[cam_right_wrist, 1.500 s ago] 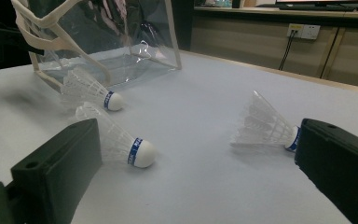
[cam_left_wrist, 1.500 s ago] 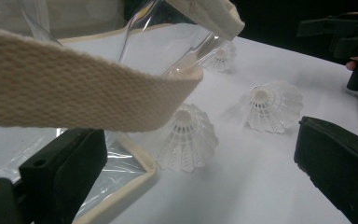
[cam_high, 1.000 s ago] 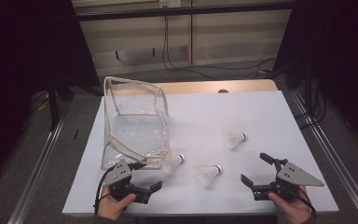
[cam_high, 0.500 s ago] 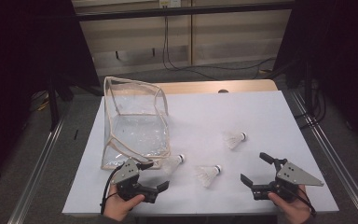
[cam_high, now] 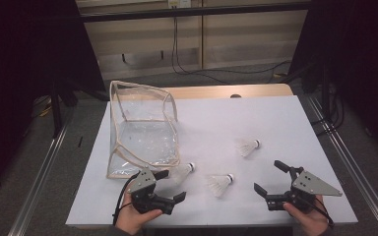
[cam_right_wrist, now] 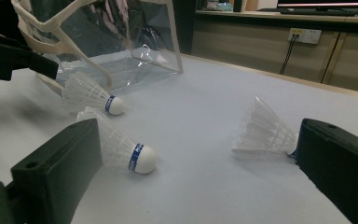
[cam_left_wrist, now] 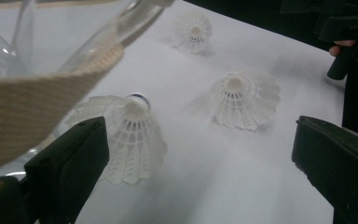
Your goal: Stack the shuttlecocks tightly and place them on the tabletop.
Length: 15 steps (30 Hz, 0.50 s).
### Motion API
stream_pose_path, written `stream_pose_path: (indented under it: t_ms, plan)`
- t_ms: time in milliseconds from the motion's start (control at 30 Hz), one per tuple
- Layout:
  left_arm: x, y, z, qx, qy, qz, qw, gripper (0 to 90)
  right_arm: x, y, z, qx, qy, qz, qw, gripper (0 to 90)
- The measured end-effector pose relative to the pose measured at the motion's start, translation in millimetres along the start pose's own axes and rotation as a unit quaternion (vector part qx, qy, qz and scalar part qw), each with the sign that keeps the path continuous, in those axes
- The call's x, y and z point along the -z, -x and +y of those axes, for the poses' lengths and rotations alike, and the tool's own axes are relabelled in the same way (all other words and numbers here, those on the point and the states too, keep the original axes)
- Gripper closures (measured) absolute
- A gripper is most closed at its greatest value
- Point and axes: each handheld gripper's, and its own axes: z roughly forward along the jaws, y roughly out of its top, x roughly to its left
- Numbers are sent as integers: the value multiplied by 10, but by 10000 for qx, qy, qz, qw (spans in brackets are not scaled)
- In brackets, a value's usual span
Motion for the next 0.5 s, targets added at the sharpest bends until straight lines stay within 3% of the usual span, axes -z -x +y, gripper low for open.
stream_pose_path:
  t_ms: [333, 500]
  plan:
    - [-82, 52, 29, -94, -157, 161, 9997, 89, 0, -3, 2, -3, 7, 17, 10000, 0]
    - [-122, 53, 24, 8, -200, 148, 9997, 114, -3, -3, 1, 4, 4, 27, 10000, 1]
